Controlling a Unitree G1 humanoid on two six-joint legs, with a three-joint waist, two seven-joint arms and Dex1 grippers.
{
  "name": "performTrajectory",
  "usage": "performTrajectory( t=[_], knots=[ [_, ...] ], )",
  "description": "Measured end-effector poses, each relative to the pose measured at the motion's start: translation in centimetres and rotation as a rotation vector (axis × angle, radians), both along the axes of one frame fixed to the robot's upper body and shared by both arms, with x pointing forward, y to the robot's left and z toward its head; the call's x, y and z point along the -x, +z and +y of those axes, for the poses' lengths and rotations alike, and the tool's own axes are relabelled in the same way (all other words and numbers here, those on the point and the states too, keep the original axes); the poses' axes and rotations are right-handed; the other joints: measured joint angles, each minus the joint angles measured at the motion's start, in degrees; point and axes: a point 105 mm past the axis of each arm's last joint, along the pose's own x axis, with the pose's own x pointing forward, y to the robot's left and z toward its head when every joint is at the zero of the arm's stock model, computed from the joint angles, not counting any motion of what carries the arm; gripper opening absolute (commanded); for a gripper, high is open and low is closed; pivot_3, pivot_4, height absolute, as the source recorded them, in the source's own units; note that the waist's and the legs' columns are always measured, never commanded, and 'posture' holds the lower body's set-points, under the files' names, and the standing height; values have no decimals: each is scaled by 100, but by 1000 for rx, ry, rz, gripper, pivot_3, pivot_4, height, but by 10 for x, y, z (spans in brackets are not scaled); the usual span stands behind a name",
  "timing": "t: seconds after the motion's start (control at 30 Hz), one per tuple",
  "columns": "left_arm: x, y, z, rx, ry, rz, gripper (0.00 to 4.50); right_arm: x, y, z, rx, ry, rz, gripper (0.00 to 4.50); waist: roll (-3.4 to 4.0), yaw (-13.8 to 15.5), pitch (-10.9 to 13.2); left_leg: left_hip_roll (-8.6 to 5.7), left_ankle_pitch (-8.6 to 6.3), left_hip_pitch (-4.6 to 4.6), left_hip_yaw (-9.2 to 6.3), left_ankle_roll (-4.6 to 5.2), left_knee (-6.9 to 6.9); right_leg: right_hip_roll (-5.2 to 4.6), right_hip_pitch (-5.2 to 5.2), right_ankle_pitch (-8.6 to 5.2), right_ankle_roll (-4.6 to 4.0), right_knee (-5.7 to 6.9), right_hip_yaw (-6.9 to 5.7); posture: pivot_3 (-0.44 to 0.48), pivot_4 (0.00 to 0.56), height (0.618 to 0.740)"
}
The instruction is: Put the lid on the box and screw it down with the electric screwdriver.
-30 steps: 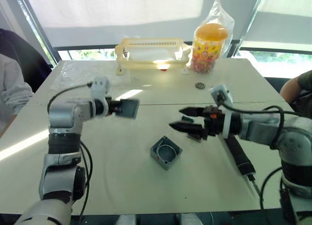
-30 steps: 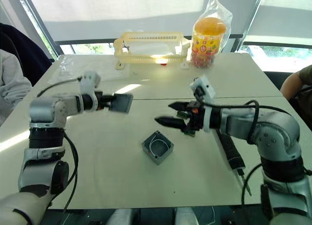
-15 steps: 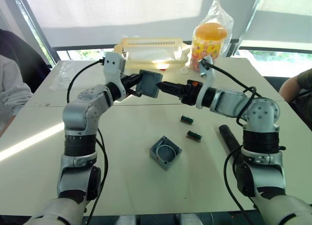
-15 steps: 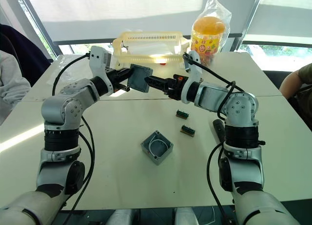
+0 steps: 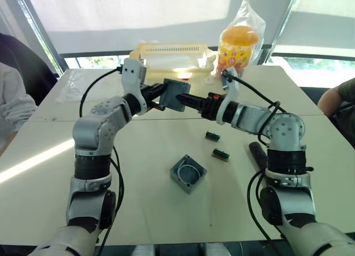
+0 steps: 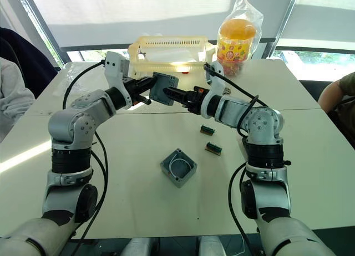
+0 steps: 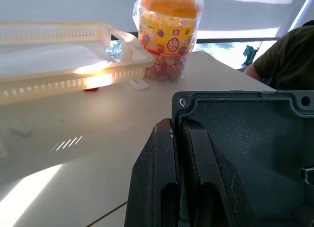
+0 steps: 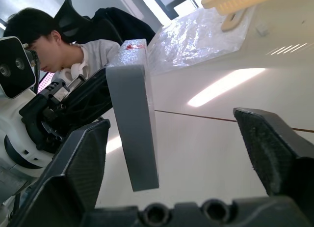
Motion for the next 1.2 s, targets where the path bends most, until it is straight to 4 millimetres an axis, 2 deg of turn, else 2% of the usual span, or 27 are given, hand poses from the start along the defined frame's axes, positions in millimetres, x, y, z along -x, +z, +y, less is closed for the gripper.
performTrajectory(
  t=[0.17,0.2,0.27,0.3,0.4,0.53,0.63,0.73,0.83,0.87,0.97,1.1,1.2],
  knots=[
    [-1,-1,2,-1,17,5,0,4,2,8,-19,36,-12,412,0,-9,0,0,0,0,-1,0,-1,1,-1,0,0,0,0,0,150,740],
    [-1,-1,2,-2,18,5,0,4,2,8,-17,35,-13,171,0,-6,0,0,0,0,-1,0,-1,1,-1,0,0,0,0,0,150,740],
    [-2,-1,2,-4,19,5,0,4,2,9,-17,35,-12,178,1,-5,0,0,0,0,-1,0,-1,1,-1,0,0,0,0,0,150,740],
    [-2,-1,2,-4,20,6,327,4,2,9,-17,34,-12,178,1,-4,0,0,0,0,0,0,-1,1,-1,0,0,0,0,0,150,740],
    [0,0,3,6,2,9,1533,2,3,5,-20,15,-20,178,1,0,0,0,0,0,-1,0,-1,1,-1,0,0,0,0,0,150,740],
    [1,5,12,73,-11,15,3636,3,13,-2,-15,-10,-114,178,2,-4,1,0,0,0,-1,0,-4,1,-2,0,0,-2,-1,0,150,740],
    [6,9,31,147,-32,55,3636,11,21,-17,58,-64,-256,178,3,-16,2,1,0,0,-2,0,-8,1,-3,-1,2,-4,-1,0,150,740],
    [16,1,59,128,-40,106,3636,29,22,-42,318,-152,-489,178,3,-16,2,0,0,-1,-1,0,-12,2,-4,-3,4,-11,-1,0,150,740],
    [25,-12,73,59,-73,144,3636,53,9,-52,637,-156,-746,178,2,-14,2,0,0,1,1,-1,-11,2,-2,-4,4,-14,-1,0,150,740],
    [28,-15,70,34,-116,154,3636,63,-2,-50,747,-124,-830,178,1,2,1,0,0,1,0,-1,-11,2,2,-4,4,-15,-3,0,150,740],
    [36,-25,62,16,-241,197,3636,88,-38,-40,933,-3,-997,178,0,21,1,0,1,4,0,-4,-7,1,9,-4,4,-20,-4,0,150,740],
    [37,-37,48,-21,-344,246,3636,107,-80,-40,1274,85,-1234,178,-3,25,1,-2,3,3,1,-8,-4,0,8,-5,2,-21,-1,0,150,740],
    [38,-37,35,-39,-403,251,3636,117,-96,-36,1340,61,-1299,178,-4,23,1,-1,4,3,-1,-9,-6,1,7,-5,2,-19,0,0,150,740]
  ],
)
